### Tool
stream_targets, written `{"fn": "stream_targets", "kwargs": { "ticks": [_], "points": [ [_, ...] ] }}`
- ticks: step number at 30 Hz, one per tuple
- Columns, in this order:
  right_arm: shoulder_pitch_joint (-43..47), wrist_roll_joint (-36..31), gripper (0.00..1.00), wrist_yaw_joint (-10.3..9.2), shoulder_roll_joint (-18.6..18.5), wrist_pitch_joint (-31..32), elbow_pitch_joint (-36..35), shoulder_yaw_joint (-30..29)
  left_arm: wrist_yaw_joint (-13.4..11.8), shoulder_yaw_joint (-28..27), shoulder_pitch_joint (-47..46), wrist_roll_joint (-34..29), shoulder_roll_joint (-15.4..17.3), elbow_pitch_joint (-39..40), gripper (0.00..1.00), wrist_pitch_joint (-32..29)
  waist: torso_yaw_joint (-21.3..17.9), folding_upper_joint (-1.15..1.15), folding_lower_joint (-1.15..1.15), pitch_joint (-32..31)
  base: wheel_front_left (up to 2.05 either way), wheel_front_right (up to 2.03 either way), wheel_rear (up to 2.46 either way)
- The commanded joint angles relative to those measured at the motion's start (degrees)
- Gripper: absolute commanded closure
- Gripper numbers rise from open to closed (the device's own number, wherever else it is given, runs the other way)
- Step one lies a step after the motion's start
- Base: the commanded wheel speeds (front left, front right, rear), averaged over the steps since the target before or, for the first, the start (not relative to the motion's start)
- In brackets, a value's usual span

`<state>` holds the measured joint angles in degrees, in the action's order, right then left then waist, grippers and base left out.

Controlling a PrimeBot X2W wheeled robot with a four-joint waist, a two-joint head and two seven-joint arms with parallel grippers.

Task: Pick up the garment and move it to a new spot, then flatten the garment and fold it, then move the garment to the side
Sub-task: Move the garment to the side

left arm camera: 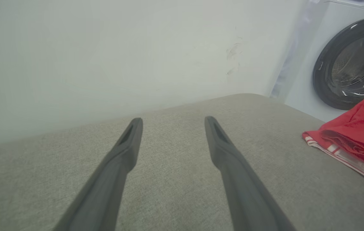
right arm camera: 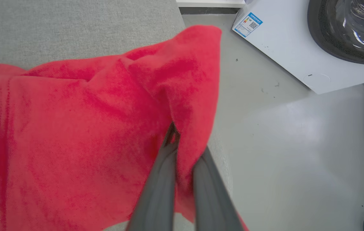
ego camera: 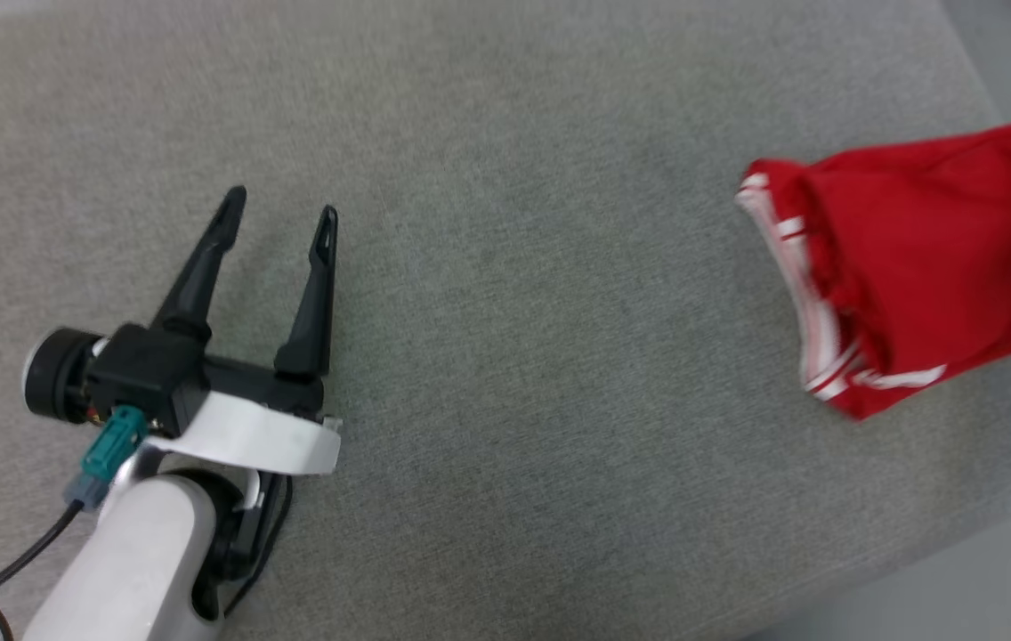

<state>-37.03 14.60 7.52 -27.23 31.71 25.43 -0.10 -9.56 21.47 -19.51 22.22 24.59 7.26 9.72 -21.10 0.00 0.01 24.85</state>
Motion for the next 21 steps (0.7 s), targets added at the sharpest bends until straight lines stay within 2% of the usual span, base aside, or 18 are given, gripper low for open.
{"fn": "stream_targets", "kwargs": {
  "ticks": [1, 5, 12, 13, 14, 15, 21],
  "points": [
    [-1.9, -1.0, 1.0, -0.05, 0.7, -1.4, 1.3, -2.4, 0.5, -0.2, -1.5, -0.6, 0.6, 0.4, 0.0, -0.4, 0.4, 0.0, -0.01, 3.9, 0.0, 0.0, 0.0],
    [-4.8, -5.1, 1.0, -0.05, 2.8, -6.4, 5.3, -10.4, 1.0, 0.4, -3.6, -1.0, 1.2, 1.3, 0.0, -1.4, 2.3, 0.0, -0.01, 5.8, 0.0, 0.0, 0.0],
    [-6.6, -12.0, 0.98, -0.05, 7.0, -14.8, 12.0, -20.3, 1.1, 0.6, -4.5, -1.2, 1.6, 1.8, 0.0, -1.9, 4.9, 0.0, -0.01, 7.5, 0.0, 0.0, 0.0],
    [-6.5, -13.1, 0.68, -0.05, 7.7, -15.8, 13.0, -22.0, 1.0, 0.6, -4.5, -1.2, 1.7, 1.8, 0.0, -2.0, 5.1, 0.0, -0.01, 7.7, 0.0, 0.0, 0.0],
    [-6.6, -14.1, 0.11, -0.05, 8.3, -16.7, 13.8, -23.6, 1.0, 0.7, -4.5, -1.1, 1.6, 1.9, 0.0, -2.0, 5.3, 0.0, -0.01, 7.7, 0.0, 0.0, 0.0],
    [-6.8, -15.3, 0.0, -0.04, 8.7, -17.9, 14.5, -25.1, 1.0, 0.8, -4.4, -1.1, 1.6, 1.9, 0.0, -2.0, 5.4, 0.0, -0.01, 7.7, 0.0, 0.0, 0.0],
    [-6.1, -21.7, 0.0, -0.05, 10.2, -25.6, 16.4, -31.4, 1.0, 1.5, -3.0, -0.4, 1.0, 0.6, 0.0, -1.3, 5.8, 0.0, -0.01, 4.7, 0.0, 0.0, 0.0]
  ]
}}
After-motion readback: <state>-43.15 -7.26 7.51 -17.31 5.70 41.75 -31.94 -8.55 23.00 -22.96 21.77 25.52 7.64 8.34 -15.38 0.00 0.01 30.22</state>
